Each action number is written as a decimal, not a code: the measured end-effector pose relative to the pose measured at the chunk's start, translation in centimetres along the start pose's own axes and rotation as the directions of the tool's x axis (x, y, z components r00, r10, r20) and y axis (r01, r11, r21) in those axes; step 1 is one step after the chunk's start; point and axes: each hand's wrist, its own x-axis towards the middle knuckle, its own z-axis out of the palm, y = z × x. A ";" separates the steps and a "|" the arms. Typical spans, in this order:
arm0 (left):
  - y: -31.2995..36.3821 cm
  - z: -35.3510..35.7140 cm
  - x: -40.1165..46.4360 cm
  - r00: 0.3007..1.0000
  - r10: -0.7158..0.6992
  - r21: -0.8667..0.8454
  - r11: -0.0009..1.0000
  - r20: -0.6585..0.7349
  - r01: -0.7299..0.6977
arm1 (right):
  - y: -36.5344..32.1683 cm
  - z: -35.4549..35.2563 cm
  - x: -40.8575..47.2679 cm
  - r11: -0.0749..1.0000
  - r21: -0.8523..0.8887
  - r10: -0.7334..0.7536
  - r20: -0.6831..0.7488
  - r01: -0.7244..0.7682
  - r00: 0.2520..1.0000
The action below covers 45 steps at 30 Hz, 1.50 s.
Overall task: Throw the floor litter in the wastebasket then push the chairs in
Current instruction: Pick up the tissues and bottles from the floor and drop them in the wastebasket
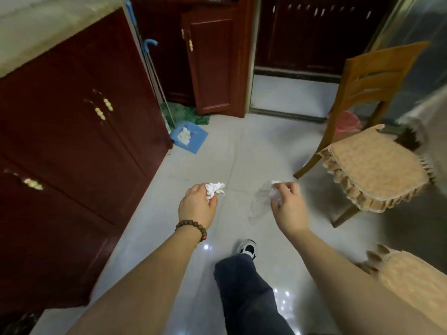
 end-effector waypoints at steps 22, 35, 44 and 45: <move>19.3 18.6 57.5 0.948 0.228 -0.014 0.973 0.224 -0.231 | 9.6 -1.8 55.6 0.962 -0.044 0.259 -0.168 -0.270 0.951; 30.5 31.8 91.1 0.815 0.413 -0.037 0.899 0.407 -0.437 | 16.5 -1.3 87.1 0.826 0.052 0.548 -0.302 -0.561 0.780; 41.7 42.2 98.1 0.589 0.569 -0.189 0.792 0.574 -0.581 | 24.6 -4.2 92.3 0.630 0.114 0.734 -0.412 -0.768 0.540; 42.9 43.6 98.5 0.565 0.583 -0.206 0.779 0.584 -0.592 | 25.7 -4.5 92.7 0.608 0.128 0.748 -0.424 -0.783 0.511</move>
